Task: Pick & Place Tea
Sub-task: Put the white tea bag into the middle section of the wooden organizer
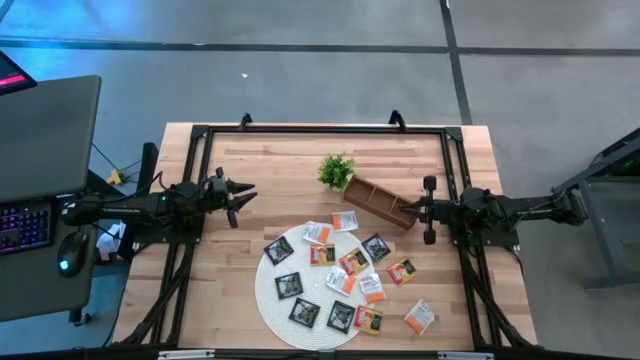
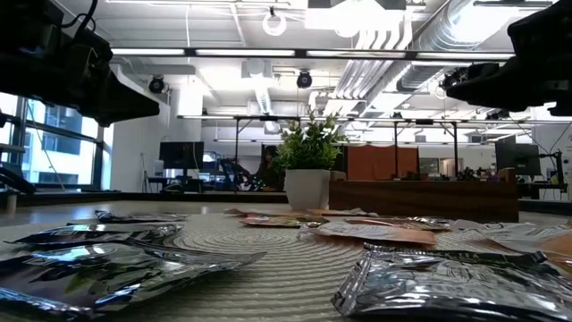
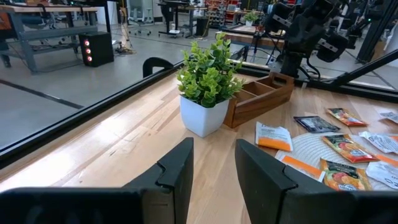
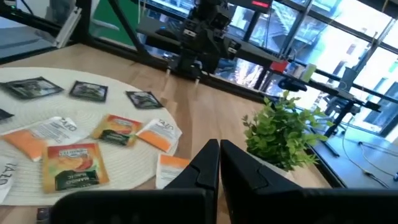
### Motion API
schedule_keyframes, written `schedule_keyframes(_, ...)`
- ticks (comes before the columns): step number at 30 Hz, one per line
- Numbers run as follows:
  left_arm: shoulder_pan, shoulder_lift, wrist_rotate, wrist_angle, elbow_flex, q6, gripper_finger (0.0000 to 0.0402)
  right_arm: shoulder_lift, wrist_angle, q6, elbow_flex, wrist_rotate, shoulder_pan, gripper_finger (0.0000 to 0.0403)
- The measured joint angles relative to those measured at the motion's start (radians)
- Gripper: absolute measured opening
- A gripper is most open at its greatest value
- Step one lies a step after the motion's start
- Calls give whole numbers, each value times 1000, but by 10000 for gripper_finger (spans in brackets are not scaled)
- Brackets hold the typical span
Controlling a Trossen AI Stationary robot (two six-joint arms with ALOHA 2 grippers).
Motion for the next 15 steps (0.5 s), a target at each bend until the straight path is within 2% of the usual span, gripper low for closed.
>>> schedule_keyframes(6,0,0,0,0,0,0,117,0,9,2,0,-2,0,11)
schedule_keyframes(12,0,0,4,2,0,0,117,0,20,4,0,-79,0,11)
schedule_keyframes(15,0,0,4,25,0,-3,117,0,87,1,0,-106,1,11)
